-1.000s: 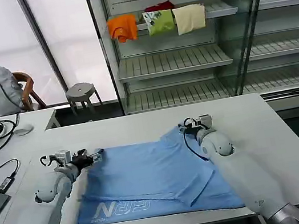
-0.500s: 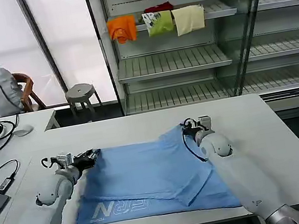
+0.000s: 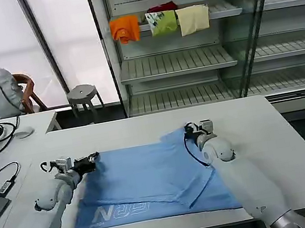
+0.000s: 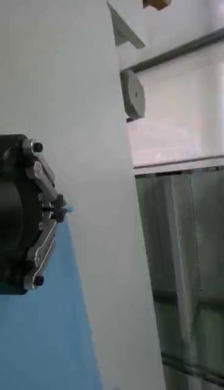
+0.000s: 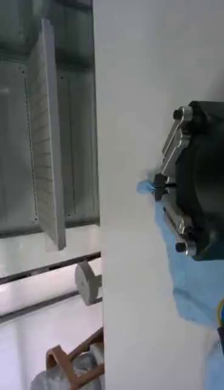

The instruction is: Fold and organize the clothes.

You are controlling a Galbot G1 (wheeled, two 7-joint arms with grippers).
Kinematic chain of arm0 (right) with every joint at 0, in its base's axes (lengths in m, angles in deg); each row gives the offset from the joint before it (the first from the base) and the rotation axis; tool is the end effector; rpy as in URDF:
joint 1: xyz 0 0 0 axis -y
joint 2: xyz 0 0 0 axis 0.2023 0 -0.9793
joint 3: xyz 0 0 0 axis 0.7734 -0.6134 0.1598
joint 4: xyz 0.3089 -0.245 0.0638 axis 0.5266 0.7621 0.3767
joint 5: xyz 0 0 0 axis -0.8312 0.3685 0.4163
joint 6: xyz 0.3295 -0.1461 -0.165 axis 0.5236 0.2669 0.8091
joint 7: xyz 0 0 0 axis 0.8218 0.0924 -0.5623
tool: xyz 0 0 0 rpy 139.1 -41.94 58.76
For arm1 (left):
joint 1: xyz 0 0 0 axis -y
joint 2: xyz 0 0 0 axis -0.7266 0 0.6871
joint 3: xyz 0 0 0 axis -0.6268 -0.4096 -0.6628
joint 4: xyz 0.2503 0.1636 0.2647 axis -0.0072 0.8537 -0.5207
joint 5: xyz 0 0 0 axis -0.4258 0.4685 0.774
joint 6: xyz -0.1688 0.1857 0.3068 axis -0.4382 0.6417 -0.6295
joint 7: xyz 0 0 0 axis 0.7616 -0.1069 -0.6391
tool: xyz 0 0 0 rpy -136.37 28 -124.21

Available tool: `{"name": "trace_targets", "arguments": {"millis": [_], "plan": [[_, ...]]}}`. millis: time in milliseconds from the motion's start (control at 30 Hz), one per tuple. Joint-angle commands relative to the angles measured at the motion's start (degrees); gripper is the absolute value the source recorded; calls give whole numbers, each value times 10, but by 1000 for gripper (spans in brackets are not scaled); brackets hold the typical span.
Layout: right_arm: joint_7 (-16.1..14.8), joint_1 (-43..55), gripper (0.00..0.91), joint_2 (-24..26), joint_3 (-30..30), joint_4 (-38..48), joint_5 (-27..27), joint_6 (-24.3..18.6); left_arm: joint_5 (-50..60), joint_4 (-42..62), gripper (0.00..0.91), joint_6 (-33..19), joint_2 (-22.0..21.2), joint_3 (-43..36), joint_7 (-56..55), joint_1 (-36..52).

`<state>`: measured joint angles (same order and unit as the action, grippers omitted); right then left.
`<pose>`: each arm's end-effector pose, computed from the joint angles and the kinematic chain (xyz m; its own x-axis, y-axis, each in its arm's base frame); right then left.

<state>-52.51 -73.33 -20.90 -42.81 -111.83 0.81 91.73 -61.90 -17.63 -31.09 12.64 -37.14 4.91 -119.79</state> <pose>0.5509 0.0240 -0.3058 -0.8728 -0.1869 0.4510 -0.1652 0.9824 0.0873 0.4850 0.1847 -0.3053 -0.8466 0.1986 0.4938 0.2490 0.9678 0.0376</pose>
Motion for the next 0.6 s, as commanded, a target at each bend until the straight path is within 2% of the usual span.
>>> {"name": "trace_targets", "arguments": {"millis": [33, 467, 600], "plan": [[8, -13, 0, 18, 2, -66, -12, 5, -15, -29, 10, -19, 11, 16, 0, -23], [20, -90, 0, 55, 21, -184, -28, 18, -25, -135, 10, -36, 21, 79, -11, -124], [19, -128, 0, 75, 34, -233, -28, 18, -29, -189, 10, -40, 34, 110, -7, -187]]}}
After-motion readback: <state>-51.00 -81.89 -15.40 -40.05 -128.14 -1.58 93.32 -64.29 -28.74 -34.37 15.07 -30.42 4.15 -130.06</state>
